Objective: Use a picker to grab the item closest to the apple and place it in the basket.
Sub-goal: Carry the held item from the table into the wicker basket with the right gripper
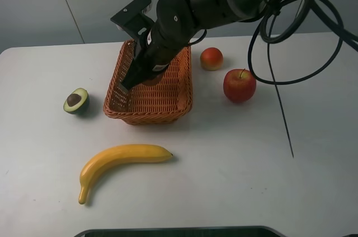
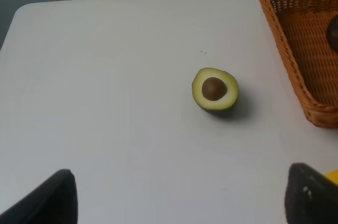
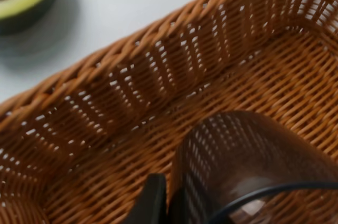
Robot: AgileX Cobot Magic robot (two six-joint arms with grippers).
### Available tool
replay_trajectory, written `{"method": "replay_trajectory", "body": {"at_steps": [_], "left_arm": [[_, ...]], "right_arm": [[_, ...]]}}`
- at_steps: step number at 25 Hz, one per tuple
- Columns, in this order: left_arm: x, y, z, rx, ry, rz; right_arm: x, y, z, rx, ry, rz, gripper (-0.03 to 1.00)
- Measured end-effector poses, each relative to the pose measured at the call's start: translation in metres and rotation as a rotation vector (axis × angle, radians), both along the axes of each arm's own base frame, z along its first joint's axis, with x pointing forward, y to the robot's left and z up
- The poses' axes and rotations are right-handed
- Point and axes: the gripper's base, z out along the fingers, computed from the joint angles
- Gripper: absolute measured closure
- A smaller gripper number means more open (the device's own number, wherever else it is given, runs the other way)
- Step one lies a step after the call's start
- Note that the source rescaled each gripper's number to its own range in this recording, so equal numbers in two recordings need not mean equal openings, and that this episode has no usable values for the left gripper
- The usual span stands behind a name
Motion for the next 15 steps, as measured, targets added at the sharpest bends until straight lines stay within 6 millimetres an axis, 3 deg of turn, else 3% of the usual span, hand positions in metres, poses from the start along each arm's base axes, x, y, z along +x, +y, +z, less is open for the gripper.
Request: {"method": "replay_trajectory", "body": {"at_steps": [5, 7, 10, 13, 15], "left_arm": [[0.0, 0.0, 0.0, 0.0, 0.0, 0.0], [0.0, 0.0, 0.0, -0.002, 0.0, 0.001], [0.0, 0.0, 0.0, -0.002, 0.0, 0.001], [0.0, 0.0, 0.0, -0.002, 0.0, 0.001], [0.0, 0.0, 0.0, -0.003, 0.0, 0.002]], "right_arm": [[0.0006, -0.0004, -0.003, -0.006, 0.006, -0.002, 0.96], [0.0006, -0.0004, -0.003, -0.006, 0.006, -0.002, 0.9], [0.0006, -0.0003, -0.0028, -0.006, 0.005, -0.002, 0.65], [0.0012, 0.0002, -0.0017, -0.003, 0.003, -0.002, 0.29], [0.0015, 0.0004, -0.0009, -0.005, 0.005, -0.002, 0.1]]}}
